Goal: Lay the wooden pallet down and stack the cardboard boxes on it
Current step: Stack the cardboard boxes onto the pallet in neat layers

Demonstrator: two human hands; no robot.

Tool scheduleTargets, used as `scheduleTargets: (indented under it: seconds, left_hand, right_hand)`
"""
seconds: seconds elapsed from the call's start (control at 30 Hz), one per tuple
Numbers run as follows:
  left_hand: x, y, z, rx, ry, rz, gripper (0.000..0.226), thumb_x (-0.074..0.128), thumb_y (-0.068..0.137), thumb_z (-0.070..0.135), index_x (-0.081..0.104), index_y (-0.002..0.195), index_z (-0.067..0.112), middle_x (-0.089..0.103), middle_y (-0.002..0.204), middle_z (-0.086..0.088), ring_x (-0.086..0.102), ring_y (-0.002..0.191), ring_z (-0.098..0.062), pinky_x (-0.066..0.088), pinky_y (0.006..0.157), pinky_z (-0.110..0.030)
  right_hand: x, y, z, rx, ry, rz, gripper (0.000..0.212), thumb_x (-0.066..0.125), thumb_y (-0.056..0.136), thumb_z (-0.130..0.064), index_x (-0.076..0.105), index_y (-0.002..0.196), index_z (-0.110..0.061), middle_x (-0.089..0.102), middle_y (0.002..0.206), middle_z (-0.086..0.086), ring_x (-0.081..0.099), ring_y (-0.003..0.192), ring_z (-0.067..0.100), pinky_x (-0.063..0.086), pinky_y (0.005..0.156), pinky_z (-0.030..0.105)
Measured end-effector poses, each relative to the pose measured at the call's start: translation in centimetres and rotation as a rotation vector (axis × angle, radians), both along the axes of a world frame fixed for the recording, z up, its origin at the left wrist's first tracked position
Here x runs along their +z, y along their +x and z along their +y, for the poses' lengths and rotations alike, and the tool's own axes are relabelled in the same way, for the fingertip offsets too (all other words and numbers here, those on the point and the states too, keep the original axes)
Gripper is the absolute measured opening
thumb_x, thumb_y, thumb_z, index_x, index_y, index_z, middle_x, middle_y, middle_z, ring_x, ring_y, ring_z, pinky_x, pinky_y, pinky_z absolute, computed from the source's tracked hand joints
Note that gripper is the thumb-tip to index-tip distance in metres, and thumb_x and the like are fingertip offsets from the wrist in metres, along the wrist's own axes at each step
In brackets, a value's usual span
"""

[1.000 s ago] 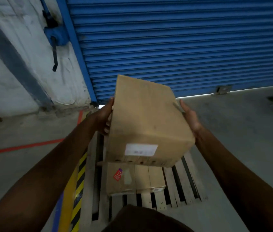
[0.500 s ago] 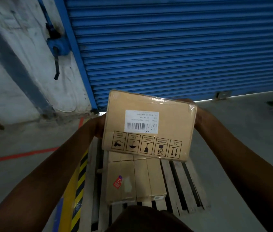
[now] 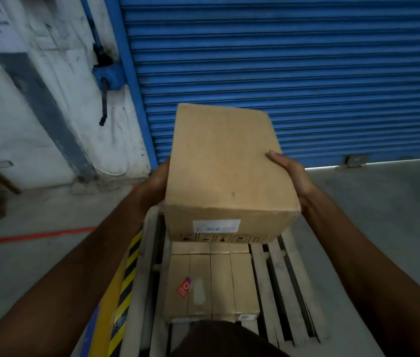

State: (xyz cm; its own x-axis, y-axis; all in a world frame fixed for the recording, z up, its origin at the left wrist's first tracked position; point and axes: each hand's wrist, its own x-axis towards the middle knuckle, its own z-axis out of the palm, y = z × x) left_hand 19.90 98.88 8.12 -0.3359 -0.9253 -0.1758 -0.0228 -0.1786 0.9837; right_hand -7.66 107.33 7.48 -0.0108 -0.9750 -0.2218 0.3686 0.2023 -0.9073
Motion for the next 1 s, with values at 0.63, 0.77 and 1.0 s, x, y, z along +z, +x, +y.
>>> scheduleTargets:
  seconds: [0.63, 0.77, 1.0]
  left_hand:
    - [-0.4, -1.3, -3.1, 0.124, 0.07, -0.04, 0.022, 0.059, 0.097, 0.037, 0.07, 0.106, 0.021, 0.072, 0.108, -0.005, 0.067, 0.102, -0.027, 0.052, 0.094, -0.039]
    - [-1.6, -0.1, -5.1, 0.145, 0.059, -0.074, 0.054, 0.075, 0.077, 0.051, 0.071, 0.118, 0.016, 0.071, 0.119, -0.009, 0.066, 0.11, -0.031, 0.048, 0.104, -0.051]
    - [-3.5, 3.0, -8.6, 0.11, 0.064, -0.041, 0.046, 0.07, 0.087, 0.043, 0.065, 0.128, 0.021, 0.069, 0.123, -0.002, 0.065, 0.112, -0.024, 0.049, 0.102, -0.042]
  right_hand:
    - [-4.7, -0.2, -3.7, 0.034, 0.046, -0.03, 0.055, 0.056, 0.096, -0.039, 0.049, 0.141, -0.009, 0.069, 0.119, 0.015, 0.07, 0.102, 0.029, 0.059, 0.08, 0.041]
    - [-5.8, 0.7, -4.8, 0.044, 0.059, -0.036, 0.062, 0.061, 0.092, -0.043, 0.047, 0.143, -0.011, 0.067, 0.125, 0.018, 0.068, 0.108, 0.032, 0.058, 0.081, 0.042]
    - [-6.1, 3.9, -7.6, -0.002, 0.057, -0.07, 0.059, 0.059, 0.094, -0.039, 0.047, 0.143, -0.008, 0.064, 0.129, 0.021, 0.068, 0.107, 0.033, 0.059, 0.08, 0.042]
